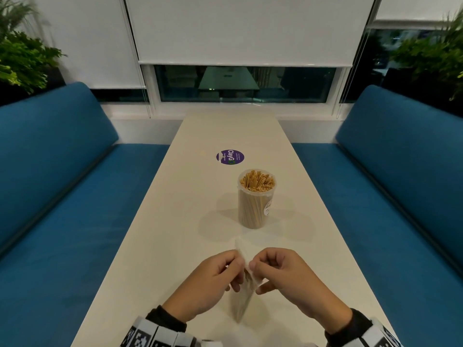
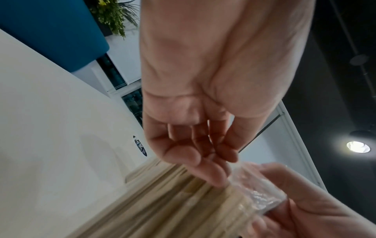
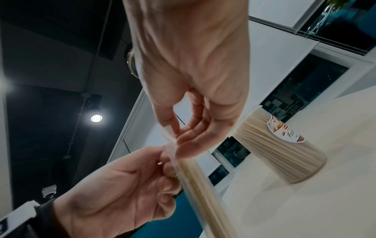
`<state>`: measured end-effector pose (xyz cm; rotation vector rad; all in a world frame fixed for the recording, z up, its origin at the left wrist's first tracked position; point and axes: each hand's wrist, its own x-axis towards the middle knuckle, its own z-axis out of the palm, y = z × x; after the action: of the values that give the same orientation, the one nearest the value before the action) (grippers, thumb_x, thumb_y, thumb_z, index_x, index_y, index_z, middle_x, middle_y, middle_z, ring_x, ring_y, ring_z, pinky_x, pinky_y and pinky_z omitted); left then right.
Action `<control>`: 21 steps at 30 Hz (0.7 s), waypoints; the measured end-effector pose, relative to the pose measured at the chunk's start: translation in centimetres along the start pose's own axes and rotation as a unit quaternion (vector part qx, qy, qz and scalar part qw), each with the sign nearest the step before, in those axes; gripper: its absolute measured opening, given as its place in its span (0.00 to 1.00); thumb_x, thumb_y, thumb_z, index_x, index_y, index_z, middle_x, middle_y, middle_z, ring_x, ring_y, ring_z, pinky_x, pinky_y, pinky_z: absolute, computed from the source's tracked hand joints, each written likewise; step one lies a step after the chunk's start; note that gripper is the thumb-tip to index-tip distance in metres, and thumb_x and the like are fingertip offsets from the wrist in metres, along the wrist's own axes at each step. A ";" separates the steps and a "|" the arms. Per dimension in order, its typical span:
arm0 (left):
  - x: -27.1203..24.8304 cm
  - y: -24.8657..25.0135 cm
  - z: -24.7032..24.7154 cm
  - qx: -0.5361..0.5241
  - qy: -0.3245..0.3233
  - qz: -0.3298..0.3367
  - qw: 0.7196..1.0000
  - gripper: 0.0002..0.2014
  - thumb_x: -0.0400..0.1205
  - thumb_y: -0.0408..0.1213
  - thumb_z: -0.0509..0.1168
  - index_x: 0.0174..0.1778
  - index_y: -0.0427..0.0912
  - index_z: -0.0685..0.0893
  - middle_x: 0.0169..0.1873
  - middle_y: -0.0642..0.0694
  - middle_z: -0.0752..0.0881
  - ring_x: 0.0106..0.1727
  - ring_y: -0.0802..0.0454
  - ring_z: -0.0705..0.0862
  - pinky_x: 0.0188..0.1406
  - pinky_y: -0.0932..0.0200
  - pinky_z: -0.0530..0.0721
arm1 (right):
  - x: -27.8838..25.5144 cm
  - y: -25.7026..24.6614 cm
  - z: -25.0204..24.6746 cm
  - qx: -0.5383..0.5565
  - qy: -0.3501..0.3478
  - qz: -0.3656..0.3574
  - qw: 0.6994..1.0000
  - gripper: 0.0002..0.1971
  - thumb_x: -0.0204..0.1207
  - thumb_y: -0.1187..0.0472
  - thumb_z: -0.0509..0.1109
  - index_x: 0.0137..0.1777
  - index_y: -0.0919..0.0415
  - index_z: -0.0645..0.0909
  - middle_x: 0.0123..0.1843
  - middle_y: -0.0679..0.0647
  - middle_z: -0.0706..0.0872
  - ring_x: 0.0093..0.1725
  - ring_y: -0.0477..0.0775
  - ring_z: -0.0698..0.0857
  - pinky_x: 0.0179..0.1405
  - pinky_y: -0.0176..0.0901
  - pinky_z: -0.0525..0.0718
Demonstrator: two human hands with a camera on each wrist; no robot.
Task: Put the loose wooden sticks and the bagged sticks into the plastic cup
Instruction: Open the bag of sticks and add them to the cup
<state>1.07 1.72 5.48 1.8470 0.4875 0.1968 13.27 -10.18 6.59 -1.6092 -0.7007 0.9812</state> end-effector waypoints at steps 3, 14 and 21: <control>-0.1 -0.2 -0.9 0.003 0.017 -0.010 1.000 0.13 0.84 0.37 0.56 0.34 0.44 0.77 0.27 0.58 0.83 0.33 0.62 0.83 0.39 0.66 0.77 | 0.1 0.2 -0.6 0.010 0.043 -0.015 0.999 0.07 0.76 0.67 0.69 0.37 0.69 0.81 0.28 0.54 0.81 0.30 0.49 0.81 0.34 0.39 0.85; 1.0 0.6 0.5 -0.048 0.008 -0.017 0.999 0.16 0.86 0.46 0.54 0.34 0.46 0.77 0.30 0.51 0.83 0.30 0.57 0.80 0.32 0.69 0.76 | 0.4 0.1 0.2 -0.031 -0.034 -0.044 0.998 0.05 0.78 0.66 0.67 0.42 0.66 0.82 0.34 0.52 0.86 0.37 0.45 0.86 0.44 0.39 0.87; 1.0 0.4 0.0 -0.066 0.021 -0.010 0.998 0.13 0.85 0.38 0.57 0.36 0.39 0.78 0.29 0.51 0.85 0.31 0.57 0.82 0.37 0.65 0.79 | 0.6 -0.1 0.6 -0.010 -0.005 -0.031 0.999 0.06 0.78 0.68 0.66 0.40 0.66 0.80 0.31 0.52 0.84 0.33 0.46 0.85 0.43 0.43 0.88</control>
<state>2.00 2.06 5.72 1.7108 0.5107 0.2485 13.07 -9.41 6.50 -1.5909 -0.7643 0.9414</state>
